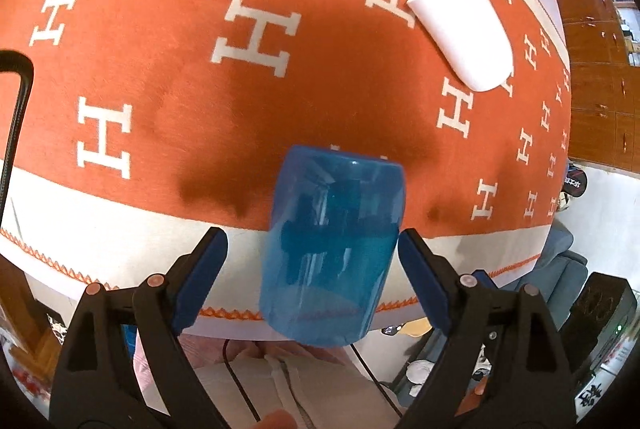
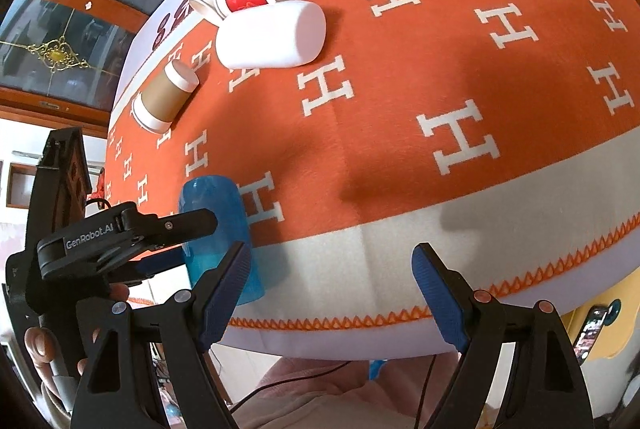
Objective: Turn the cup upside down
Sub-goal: 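Lift the blue cup with the left tool and turn it upright, then grasp the blue cup with the right tool while the left tool opens and releases it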
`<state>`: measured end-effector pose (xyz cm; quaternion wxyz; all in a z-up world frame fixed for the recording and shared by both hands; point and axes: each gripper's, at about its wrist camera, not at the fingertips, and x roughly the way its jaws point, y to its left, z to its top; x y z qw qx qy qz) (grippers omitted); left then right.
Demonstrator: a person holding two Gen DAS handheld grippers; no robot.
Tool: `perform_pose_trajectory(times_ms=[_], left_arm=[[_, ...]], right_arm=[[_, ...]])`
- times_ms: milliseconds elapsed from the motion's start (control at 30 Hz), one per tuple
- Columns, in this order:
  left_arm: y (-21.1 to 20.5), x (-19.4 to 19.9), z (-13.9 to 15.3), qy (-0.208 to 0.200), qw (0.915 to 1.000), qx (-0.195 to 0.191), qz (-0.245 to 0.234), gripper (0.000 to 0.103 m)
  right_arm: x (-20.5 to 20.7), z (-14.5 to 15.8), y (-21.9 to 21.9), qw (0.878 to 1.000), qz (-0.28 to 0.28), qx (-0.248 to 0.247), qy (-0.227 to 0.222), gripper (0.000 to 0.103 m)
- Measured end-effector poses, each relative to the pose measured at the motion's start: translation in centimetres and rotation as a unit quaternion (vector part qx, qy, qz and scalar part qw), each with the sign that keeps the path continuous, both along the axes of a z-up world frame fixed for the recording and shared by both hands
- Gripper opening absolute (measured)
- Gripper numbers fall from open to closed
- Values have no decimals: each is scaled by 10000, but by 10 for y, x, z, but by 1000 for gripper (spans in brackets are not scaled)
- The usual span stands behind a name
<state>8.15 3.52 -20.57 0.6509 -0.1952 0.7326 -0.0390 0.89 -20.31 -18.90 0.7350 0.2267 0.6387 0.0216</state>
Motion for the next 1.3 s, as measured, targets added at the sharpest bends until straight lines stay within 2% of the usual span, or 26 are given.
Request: perform_pose_trajectory(times_ms=[133, 567, 733, 833, 967, 1067, 1233, 1300], left_arm=[[2, -1, 8, -130, 9999, 18, -93, 85], [-1, -7, 5, -316, 9994, -14, -136, 84], [-2, -10, 12, -379, 9987, -167, -285, 70], [3, -14, 21, -507, 9980, -219, -311, 69], [17, -21, 44, -810, 9958, -260, -341, 59], [29, -29, 59, -1128, 9929, -141, -351, 57], [44, -44, 78, -1910, 9799, 196, -540, 57], [47, -51, 82, -2252, 9717, 298, -653, 53]], right_arm=[[0, 0, 1, 10000, 4, 14, 1, 84], [-4, 1, 2, 10000, -22, 39, -9, 84], [-2, 5, 5, 10000, 36, 24, -74, 84], [0, 9, 8, 9999, 92, 85, -92, 84], [7, 12, 15, 9993, 258, 246, -104, 84], [13, 12, 23, 9984, 419, 387, -53, 84], [28, 4, 41, 9952, 797, 565, 90, 84], [34, -1, 49, 9936, 945, 599, 149, 84]])
